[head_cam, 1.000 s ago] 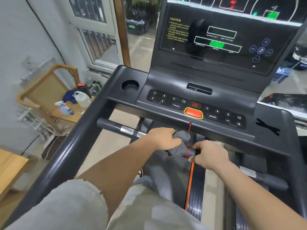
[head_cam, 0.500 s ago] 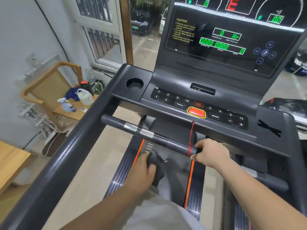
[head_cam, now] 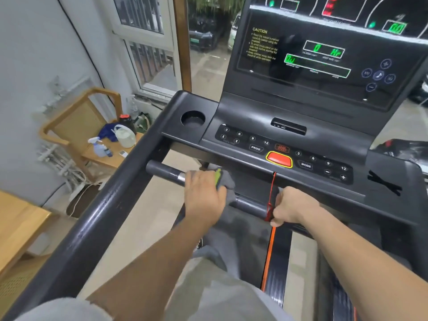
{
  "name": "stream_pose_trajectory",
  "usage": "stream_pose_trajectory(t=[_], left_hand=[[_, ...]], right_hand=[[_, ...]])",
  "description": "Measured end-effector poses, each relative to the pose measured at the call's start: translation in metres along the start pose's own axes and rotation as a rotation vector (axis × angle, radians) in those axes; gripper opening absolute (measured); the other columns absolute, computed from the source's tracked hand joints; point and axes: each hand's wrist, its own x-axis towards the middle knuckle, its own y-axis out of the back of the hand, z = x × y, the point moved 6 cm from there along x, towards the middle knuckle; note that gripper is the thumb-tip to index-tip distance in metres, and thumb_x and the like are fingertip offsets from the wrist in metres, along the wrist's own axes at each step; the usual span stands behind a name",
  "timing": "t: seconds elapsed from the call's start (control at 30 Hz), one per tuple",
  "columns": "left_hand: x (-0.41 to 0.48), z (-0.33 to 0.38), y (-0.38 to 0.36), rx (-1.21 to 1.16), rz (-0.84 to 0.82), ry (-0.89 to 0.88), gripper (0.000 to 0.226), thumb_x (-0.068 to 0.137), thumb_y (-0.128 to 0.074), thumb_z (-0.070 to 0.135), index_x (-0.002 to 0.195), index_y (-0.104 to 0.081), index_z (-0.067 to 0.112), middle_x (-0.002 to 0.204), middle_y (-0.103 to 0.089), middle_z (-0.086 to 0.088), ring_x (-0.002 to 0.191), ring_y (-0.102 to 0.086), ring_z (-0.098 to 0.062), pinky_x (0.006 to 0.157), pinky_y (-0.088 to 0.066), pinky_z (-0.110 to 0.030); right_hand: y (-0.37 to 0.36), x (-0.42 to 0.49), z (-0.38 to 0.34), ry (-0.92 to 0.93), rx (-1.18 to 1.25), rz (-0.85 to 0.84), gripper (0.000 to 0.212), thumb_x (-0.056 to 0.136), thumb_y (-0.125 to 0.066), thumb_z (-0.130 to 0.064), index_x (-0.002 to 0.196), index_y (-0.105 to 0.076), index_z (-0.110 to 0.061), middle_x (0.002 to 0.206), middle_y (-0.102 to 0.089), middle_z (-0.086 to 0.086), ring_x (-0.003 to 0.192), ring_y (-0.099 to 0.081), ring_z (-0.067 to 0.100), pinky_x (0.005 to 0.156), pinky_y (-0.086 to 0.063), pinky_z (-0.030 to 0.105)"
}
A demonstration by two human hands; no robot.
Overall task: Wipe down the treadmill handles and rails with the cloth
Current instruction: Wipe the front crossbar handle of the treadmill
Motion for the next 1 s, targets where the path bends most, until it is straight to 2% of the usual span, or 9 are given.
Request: stream_pose_trajectory(t=[0.07,0.13,0.27,0.33,0.47,0.67,0.83,0.9,1.0], left_hand=[[-0.030,0.054,-0.014,-0.163,-0.019,-0.189,0.018,0.079,-0.061,0.018,0.095,-0.063,0.009,0.091,-0.058,-0.007,0.089,-0.052,-0.033,0.103,-0.040,-0.048],[-0.044,0.075,-0.022,-0.239,-0.084,-0.221,0.023,0.080,-0.059,0.020,0.099,-0.063,0.009,0.095,-0.060,-0.005,0.094,-0.053,-0.030,0.108,-0.041,-0.049],[-0.011,0.029,-0.001,-0.323,-0.115,-0.004,0.025,0.086,-0.047,0.027,0.102,-0.063,0.017,0.096,-0.066,-0.003,0.093,-0.061,-0.028,0.089,-0.052,-0.048],[0.011,-0.006,0.027,-0.324,-0.003,0.168,0.017,0.089,-0.047,0.027,0.096,-0.059,0.017,0.093,-0.065,-0.004,0.090,-0.061,-0.030,0.081,-0.053,-0.048],[0.022,-0.040,0.045,-0.017,0.123,0.252,0.010,0.086,-0.056,0.021,0.087,-0.056,0.010,0.086,-0.061,-0.011,0.085,-0.059,-0.038,0.074,-0.046,-0.046],[-0.032,0.061,-0.024,-0.021,-0.161,-0.096,0.026,0.080,-0.051,0.034,0.098,-0.058,0.018,0.098,-0.058,-0.001,0.095,-0.052,-0.027,0.093,-0.043,-0.042],[-0.027,0.068,-0.014,-0.216,-0.313,-0.145,0.018,0.080,-0.048,0.030,0.092,-0.055,0.019,0.090,-0.057,0.001,0.086,-0.052,-0.025,0.082,-0.045,-0.043],[-0.024,0.057,-0.005,-0.329,-0.376,-0.054,0.018,0.084,-0.044,0.031,0.092,-0.056,0.020,0.088,-0.062,0.001,0.085,-0.056,-0.023,0.080,-0.046,-0.042],[-0.022,0.047,-0.005,-0.716,-0.462,0.333,0.019,0.092,-0.044,0.029,0.095,-0.061,0.022,0.083,-0.068,0.000,0.080,-0.064,-0.016,0.077,-0.054,-0.042]], right_hand=[[-0.001,0.001,0.005,-0.002,0.022,0.003,0.044,0.054,-0.091,-0.041,0.087,-0.069,-0.023,0.084,-0.071,-0.009,0.089,-0.070,0.021,0.085,-0.057,0.034],[-0.004,0.001,0.010,-0.001,0.045,0.010,0.047,0.052,-0.091,-0.045,0.090,-0.069,-0.028,0.087,-0.071,-0.011,0.091,-0.070,0.020,0.086,-0.056,0.033],[-0.004,0.001,0.015,-0.002,0.069,0.010,0.043,0.054,-0.092,-0.047,0.083,-0.065,-0.032,0.087,-0.070,-0.014,0.093,-0.068,0.018,0.085,-0.052,0.031],[-0.002,0.001,0.013,0.005,0.060,0.005,0.044,0.055,-0.092,-0.046,0.086,-0.064,-0.034,0.091,-0.069,-0.015,0.096,-0.067,0.018,0.085,-0.051,0.030],[0.001,0.000,0.011,-0.001,0.050,-0.006,0.045,0.055,-0.091,-0.044,0.091,-0.067,-0.033,0.092,-0.069,-0.016,0.097,-0.067,0.019,0.078,-0.048,0.029],[-0.003,0.000,0.016,-0.022,0.085,0.029,0.044,0.056,-0.092,-0.046,0.092,-0.067,-0.035,0.092,-0.070,-0.016,0.098,-0.066,0.018,0.087,-0.047,0.031],[-0.006,-0.009,0.020,-0.034,0.117,0.086,0.044,0.058,-0.089,-0.050,0.096,-0.070,-0.037,0.096,-0.070,-0.016,0.093,-0.065,0.016,0.076,-0.043,0.025],[-0.008,-0.017,0.021,-0.016,0.116,0.113,0.049,0.067,-0.086,-0.052,0.112,-0.070,-0.041,0.111,-0.070,-0.015,0.109,-0.065,0.015,0.081,-0.045,0.024],[-0.013,-0.030,0.019,0.062,0.045,0.215,0.048,0.083,-0.071,-0.055,0.130,-0.064,-0.042,0.125,-0.067,-0.017,0.122,-0.060,0.014,0.086,-0.045,0.026]])
